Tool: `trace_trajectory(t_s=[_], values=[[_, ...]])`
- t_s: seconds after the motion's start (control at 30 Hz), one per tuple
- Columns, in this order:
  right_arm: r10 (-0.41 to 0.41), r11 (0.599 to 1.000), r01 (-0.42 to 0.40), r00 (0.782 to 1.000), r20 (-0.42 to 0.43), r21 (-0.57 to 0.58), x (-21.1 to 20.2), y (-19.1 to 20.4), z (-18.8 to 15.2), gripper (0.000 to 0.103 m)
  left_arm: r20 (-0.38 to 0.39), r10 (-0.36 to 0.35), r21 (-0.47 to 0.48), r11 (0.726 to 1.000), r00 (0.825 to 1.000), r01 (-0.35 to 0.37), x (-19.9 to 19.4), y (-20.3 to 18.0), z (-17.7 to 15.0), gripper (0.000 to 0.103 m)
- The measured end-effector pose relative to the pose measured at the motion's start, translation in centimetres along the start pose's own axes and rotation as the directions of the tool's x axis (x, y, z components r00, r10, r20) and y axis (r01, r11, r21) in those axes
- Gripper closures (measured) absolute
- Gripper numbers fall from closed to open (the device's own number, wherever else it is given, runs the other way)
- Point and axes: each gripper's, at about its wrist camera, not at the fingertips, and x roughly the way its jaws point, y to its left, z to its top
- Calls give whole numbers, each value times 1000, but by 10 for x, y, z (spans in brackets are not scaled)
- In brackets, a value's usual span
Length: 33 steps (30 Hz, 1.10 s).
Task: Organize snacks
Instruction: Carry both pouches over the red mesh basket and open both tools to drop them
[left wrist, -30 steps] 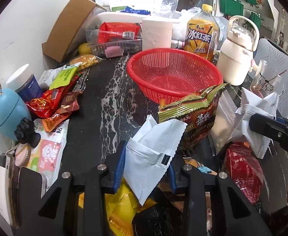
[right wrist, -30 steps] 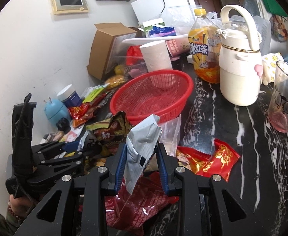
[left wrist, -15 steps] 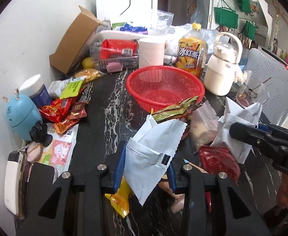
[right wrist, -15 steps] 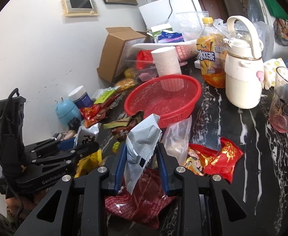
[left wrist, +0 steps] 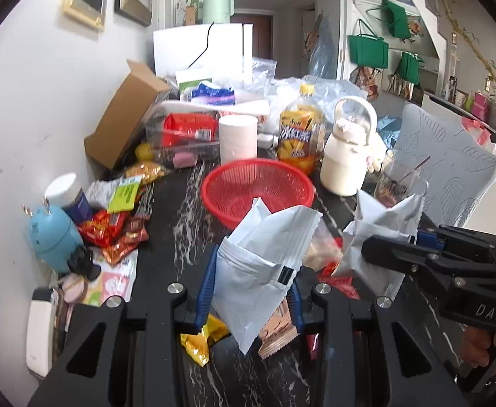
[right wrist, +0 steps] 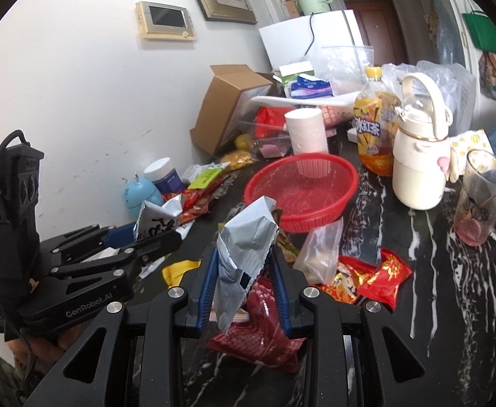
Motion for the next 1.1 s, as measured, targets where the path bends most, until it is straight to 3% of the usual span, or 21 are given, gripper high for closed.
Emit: trace_trajectory(t_s=[0.27,0.57,0.8,1.1], values=[[-4,1000,5,1000,31,-12,-7,0,27,73,48,-34,15,999,998,34,-3,-3,32,68],[-21,999,22,999,37,-26,10,-9,65,73,95,-40,47,998,995,35,19,-4,75,68],[-39,999,40,999,25,-27,38,-30,93,73,108,-38,60,998,993,32,51,3,105,68],[-95,995,95,996,-1,-27,78,-60,120,73,53,-39,64,997,998,36,113,11,129,68]])
